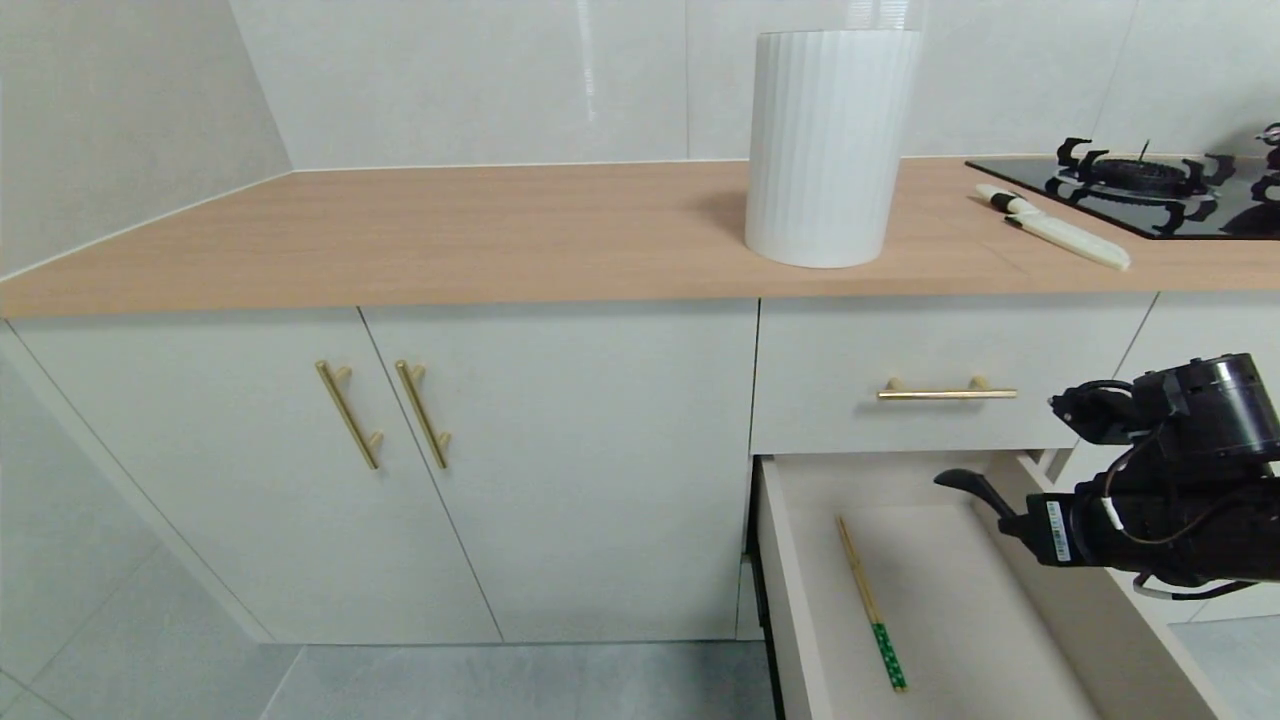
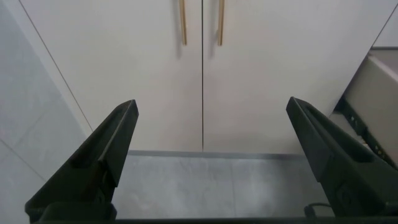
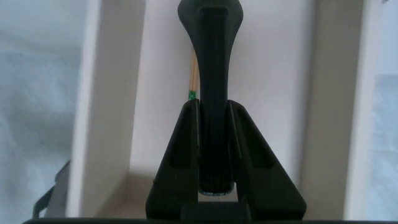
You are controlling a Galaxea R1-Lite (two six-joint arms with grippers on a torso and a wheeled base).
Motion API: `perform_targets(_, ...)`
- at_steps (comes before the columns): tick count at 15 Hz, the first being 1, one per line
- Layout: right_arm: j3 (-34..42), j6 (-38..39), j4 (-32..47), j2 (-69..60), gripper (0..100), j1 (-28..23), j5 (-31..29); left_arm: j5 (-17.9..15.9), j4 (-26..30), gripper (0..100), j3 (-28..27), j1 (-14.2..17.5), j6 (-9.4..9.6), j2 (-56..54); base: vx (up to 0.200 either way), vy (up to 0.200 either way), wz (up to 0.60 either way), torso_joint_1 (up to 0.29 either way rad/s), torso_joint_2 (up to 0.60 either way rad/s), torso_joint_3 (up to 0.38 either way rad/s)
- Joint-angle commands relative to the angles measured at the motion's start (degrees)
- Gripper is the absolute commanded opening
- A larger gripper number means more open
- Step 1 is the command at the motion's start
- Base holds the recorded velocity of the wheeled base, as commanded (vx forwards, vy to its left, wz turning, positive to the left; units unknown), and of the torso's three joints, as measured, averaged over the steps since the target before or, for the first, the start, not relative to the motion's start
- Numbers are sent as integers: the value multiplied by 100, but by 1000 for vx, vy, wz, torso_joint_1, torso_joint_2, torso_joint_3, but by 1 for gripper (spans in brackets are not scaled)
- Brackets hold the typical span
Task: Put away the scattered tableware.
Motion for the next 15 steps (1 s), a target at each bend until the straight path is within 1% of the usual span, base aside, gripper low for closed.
perform_targets(1,-6,1,-43,219,0,2,0,2,1,100,0,1,-2,0,0,0,0,-129,427,295)
perform_targets(4,108,-7,-377,403,0,-7,-9,2,1,100,0,1,-2,0,0,0,0,-46,150,89)
perform_targets(8,205,-7,-720,773,0,-7,-18,2,1,100,0,1,-2,0,0,0,0,-3,14,12)
perform_targets(12,144,1,-799,1625,0,2,-422,2,1,100,0,1,-2,9,0,0,0,0,0,0)
perform_targets(15,152,19,-1379,2399,0,2,-466,2,1,100,0,1,-2,0,0,0,0,0,0,0)
